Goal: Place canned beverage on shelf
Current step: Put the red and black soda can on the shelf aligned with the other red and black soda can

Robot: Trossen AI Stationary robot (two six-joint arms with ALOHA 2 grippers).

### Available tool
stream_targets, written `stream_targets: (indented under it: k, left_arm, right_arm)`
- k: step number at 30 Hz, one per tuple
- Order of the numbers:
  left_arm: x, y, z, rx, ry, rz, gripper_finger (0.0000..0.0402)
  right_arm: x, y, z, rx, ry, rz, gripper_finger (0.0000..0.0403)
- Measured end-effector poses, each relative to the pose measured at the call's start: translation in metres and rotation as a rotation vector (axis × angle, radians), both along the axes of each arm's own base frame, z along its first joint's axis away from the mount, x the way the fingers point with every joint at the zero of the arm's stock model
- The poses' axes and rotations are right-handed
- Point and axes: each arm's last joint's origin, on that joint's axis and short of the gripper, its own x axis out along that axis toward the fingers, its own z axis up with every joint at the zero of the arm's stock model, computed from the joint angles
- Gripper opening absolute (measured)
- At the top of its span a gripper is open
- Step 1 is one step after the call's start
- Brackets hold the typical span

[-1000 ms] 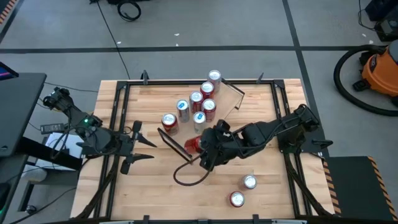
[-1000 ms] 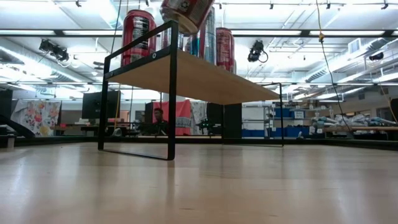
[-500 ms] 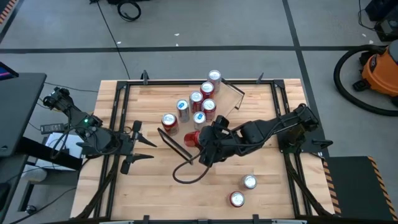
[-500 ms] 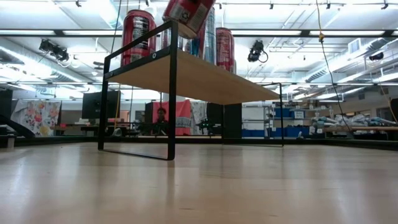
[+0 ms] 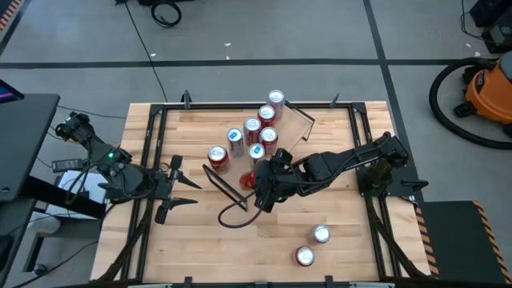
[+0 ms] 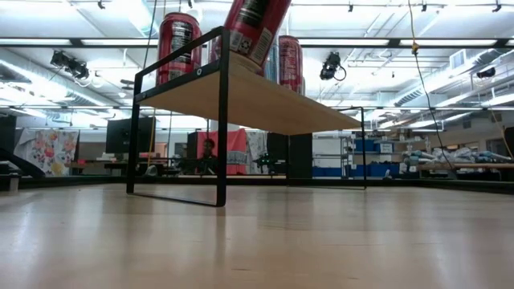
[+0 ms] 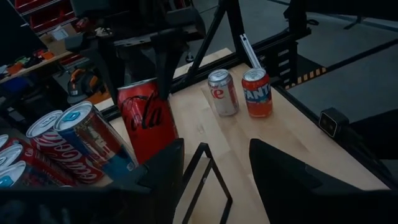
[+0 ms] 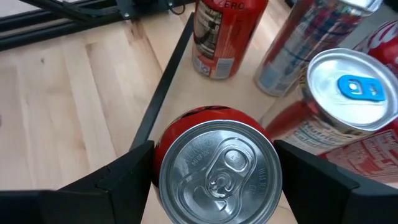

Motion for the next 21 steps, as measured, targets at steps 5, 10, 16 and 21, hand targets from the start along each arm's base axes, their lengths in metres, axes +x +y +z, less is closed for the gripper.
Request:
stream_targets:
  k: [5, 10, 16, 21]
  left_arm:
    - [0.000, 0.000, 0.000, 0.002, 0.000, -0.001, 0.0192]
    - [0.000, 0.000, -0.001, 0.007, 0.006, 0.000, 0.0192]
    - [0.000, 0.000, -0.001, 0.006, 0.006, 0.000, 0.0192]
    - [0.000, 0.000, -0.001, 0.006, 0.007, 0.000, 0.0192]
  right_arm:
    - [0.001, -0.004, -0.001, 0.037, 0.010, 0.006, 0.0311]
    - [0.001, -0.007, -0.001, 0.037, 0.020, 0.002, 0.0311]
    - [0.005, -0.011, -0.009, 0.061, 0.020, -0.002, 0.0311]
    - [0.005, -0.011, -0.010, 0.054, 0.020, 0.007, 0.0311]
